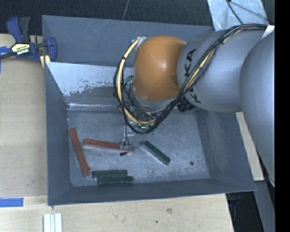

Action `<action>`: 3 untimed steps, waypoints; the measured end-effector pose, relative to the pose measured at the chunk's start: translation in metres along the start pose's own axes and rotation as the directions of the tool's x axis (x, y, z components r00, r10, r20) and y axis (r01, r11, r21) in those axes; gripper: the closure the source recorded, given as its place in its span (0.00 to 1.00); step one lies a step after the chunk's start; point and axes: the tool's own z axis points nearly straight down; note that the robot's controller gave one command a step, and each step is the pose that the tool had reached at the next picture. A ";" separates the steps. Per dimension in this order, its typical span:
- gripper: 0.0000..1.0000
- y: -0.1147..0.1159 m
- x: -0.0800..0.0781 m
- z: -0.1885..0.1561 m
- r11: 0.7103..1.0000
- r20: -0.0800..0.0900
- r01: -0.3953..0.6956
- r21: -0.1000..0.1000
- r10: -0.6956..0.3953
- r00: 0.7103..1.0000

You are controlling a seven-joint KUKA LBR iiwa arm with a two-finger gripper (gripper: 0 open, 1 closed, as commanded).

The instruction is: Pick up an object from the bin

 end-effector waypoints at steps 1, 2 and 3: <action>0.00 0.000 -0.002 -0.004 1.000 0.008 -0.003 -0.001 0.003 1.000; 0.00 0.043 0.058 0.071 0.998 0.001 0.064 -0.001 -0.064 0.998; 1.00 0.004 0.028 0.070 0.998 0.011 -0.065 -0.002 0.065 0.998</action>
Offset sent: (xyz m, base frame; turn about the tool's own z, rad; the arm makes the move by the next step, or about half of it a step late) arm -0.0580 0.0439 -0.0691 -0.0726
